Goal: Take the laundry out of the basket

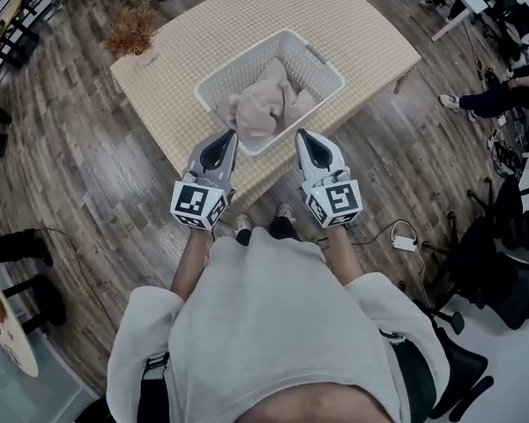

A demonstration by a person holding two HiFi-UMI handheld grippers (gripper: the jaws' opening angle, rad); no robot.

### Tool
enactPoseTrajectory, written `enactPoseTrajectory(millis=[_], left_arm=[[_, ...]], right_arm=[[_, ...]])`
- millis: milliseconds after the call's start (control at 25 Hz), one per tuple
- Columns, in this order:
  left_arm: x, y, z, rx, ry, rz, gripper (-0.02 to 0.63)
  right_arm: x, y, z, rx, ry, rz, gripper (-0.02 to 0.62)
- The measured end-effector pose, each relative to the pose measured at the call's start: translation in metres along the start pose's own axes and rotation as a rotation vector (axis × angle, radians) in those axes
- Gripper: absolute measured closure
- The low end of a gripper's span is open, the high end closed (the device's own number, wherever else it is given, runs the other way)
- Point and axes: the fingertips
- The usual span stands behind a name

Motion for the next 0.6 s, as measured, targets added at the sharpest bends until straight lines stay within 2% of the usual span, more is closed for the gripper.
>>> enactPoseTrajectory(millis=[160,200,320,400,440,600], left_arm=[[0.004,0.002,-0.006,0.008,-0.066,0.003,0.595],[0.005,0.004,-0.007,0.01,-0.08,0.005,0.595],[0.008,0.007,-0.01,0.013,-0.107,0.014,0.595],[0.012,0.007,-0.011,0.011,-0.116,0.015,0.595],[0.014,0.007,-0.012,0.009,-0.12,0.017,0.595],[0.024,0.006,-0.012,0.003,-0.131,0.023,0.595]], right_arm=[[-0.016,0.003,-0.02,0.021,-0.072,-0.012,0.576],[-0.019,0.006,-0.025,0.032,-0.088,-0.018,0.51],[-0.023,0.017,-0.038,0.07,-0.122,-0.026,0.368],[-0.026,0.018,-0.049,0.08,-0.127,-0.022,0.224],[-0.027,0.018,-0.054,0.079,-0.129,-0.017,0.172],[-0.024,0.017,-0.071,0.086,-0.151,0.006,0.152]])
Point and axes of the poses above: the fingertips, and each gripper's own axes: z backward along the fingers, x to its left, y out of its underside, and after that the axes turned 2 degrees about -y, right-handed
